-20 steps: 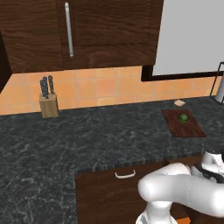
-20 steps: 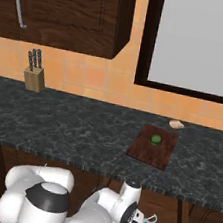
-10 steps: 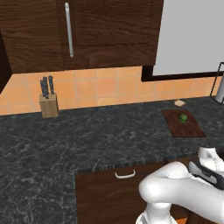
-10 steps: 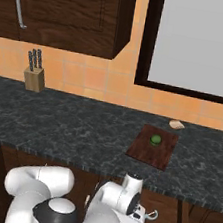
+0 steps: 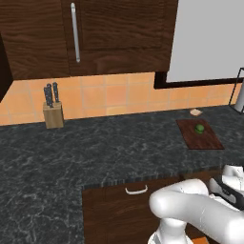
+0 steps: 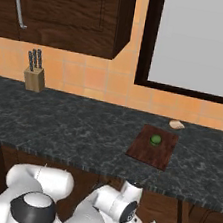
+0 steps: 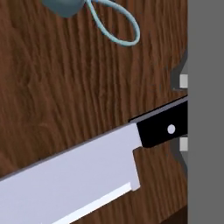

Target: Place the appropriate cutting tool for cutting the avocado skin on the cutting board.

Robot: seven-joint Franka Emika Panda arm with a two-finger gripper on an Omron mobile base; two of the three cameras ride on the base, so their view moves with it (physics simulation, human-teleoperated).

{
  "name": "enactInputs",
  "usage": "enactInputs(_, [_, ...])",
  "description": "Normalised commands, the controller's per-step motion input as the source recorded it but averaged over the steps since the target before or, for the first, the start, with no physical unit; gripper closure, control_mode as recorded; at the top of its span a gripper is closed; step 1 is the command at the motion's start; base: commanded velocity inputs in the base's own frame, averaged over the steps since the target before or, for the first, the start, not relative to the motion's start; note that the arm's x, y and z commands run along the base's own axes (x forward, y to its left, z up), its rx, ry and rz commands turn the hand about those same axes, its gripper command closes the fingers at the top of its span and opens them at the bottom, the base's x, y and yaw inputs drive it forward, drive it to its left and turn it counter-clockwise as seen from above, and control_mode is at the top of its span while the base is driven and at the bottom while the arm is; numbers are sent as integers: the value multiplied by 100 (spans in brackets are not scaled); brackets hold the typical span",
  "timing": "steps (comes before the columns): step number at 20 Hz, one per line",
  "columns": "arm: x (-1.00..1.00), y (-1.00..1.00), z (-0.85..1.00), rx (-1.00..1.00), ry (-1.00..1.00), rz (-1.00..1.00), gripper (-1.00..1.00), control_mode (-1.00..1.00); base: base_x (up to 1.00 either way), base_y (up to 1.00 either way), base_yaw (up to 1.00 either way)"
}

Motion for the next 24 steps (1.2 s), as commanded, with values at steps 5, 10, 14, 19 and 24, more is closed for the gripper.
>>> enactInputs(5, [-77,4,87,0,-3,-22,100,-100,0,0,0])
enactInputs(10, [-48,13,92,0,0,-23,100,-100,0,0,0])
enactInputs(14, [-49,9,100,-5,-4,-21,100,-100,0,0,0])
enactInputs(19, [-44,0,100,-14,-10,-21,100,-100,0,0,0])
enactInputs(24, [-12,0,100,-25,-17,-15,100,-100,0,0,0])
